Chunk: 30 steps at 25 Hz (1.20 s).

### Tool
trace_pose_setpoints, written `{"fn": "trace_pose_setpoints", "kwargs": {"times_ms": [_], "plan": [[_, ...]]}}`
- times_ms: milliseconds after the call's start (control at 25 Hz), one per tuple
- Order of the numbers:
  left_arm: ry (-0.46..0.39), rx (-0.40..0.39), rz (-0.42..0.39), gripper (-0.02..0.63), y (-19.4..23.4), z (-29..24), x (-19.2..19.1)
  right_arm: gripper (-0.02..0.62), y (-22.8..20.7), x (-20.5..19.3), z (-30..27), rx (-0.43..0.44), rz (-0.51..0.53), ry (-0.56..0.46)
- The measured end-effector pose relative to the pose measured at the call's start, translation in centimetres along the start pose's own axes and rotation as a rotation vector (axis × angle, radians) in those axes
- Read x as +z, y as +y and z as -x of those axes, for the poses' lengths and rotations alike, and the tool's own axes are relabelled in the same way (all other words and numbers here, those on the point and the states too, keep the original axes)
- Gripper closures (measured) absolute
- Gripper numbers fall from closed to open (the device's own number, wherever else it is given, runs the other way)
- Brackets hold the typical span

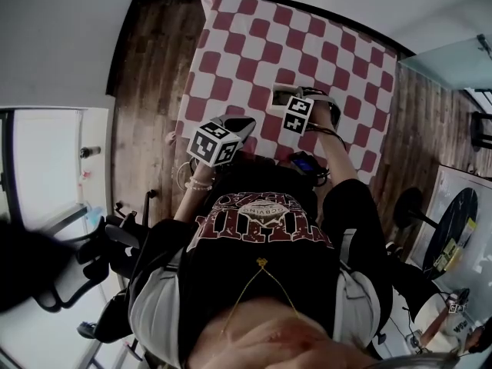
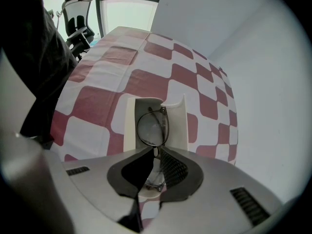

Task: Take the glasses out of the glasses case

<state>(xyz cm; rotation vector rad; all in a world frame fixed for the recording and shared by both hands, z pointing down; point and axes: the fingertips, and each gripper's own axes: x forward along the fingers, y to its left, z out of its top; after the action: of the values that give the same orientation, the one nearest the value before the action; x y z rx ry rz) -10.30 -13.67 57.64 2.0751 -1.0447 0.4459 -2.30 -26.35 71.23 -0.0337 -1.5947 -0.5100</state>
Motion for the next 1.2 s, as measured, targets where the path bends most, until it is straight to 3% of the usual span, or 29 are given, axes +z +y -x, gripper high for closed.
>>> {"fn": "trace_pose_setpoints", "kwargs": {"times_ms": [280, 480, 1200], "plan": [[0.010, 0.012, -0.023, 0.607, -0.4, -0.4, 0.2, 0.540, -0.1, 0.0, -0.1, -0.009, -0.004, 0.002], [0.025, -0.026, -0.028, 0.607, -1.3, -1.1, 0.1, 0.540, 0.0, 0.0, -0.1, -0.026, -0.026, -0.028], [0.039, -0.060, -0.032, 0.607, -2.4, -2.3, 0.2, 0.565, -0.4, 0.1, 0.8, -0.135, -0.026, -0.056]]}}
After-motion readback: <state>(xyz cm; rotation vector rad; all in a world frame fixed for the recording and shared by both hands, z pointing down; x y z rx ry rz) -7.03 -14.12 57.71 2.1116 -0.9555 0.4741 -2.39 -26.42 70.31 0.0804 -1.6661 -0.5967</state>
